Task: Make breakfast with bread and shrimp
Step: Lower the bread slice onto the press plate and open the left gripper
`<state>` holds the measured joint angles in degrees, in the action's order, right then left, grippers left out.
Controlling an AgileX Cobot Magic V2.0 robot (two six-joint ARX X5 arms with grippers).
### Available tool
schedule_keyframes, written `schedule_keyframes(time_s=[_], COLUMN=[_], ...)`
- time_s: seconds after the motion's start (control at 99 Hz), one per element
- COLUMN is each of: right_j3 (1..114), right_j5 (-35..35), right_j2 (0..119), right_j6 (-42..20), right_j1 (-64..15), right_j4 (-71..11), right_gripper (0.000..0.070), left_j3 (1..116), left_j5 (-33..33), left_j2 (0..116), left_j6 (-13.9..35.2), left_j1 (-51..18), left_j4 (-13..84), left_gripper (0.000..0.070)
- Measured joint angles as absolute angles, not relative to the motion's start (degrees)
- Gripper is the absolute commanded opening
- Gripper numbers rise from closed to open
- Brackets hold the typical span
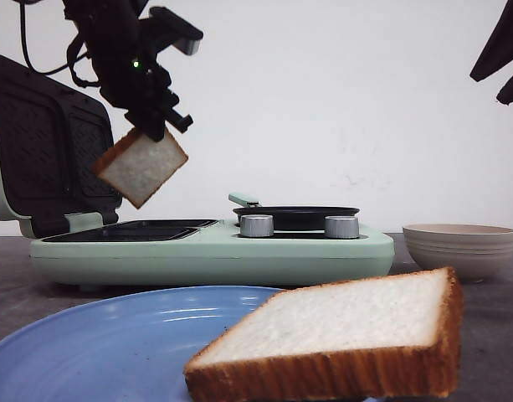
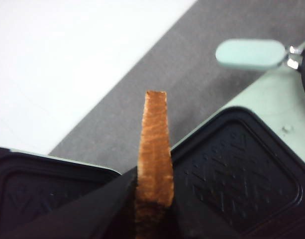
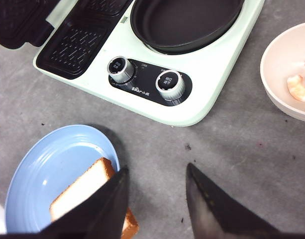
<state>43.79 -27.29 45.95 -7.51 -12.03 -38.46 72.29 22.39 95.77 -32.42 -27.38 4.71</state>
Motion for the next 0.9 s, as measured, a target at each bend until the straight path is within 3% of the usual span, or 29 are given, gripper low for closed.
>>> schedule_keyframes(time_s=[0.899], right_j3=[43.79], right_j5=[-27.0], right_j2=[45.95], right_j6=[-7.25], right_j1=[-12.03], right_j4=[-38.46], right_gripper=[0.0215], left_j3=[72.29], left_j5=[20.78], left_j2=[97.93], left_j6=[-35.07], left_j1=[-26.0], left_j4=[4.29], left_gripper=[0.0004])
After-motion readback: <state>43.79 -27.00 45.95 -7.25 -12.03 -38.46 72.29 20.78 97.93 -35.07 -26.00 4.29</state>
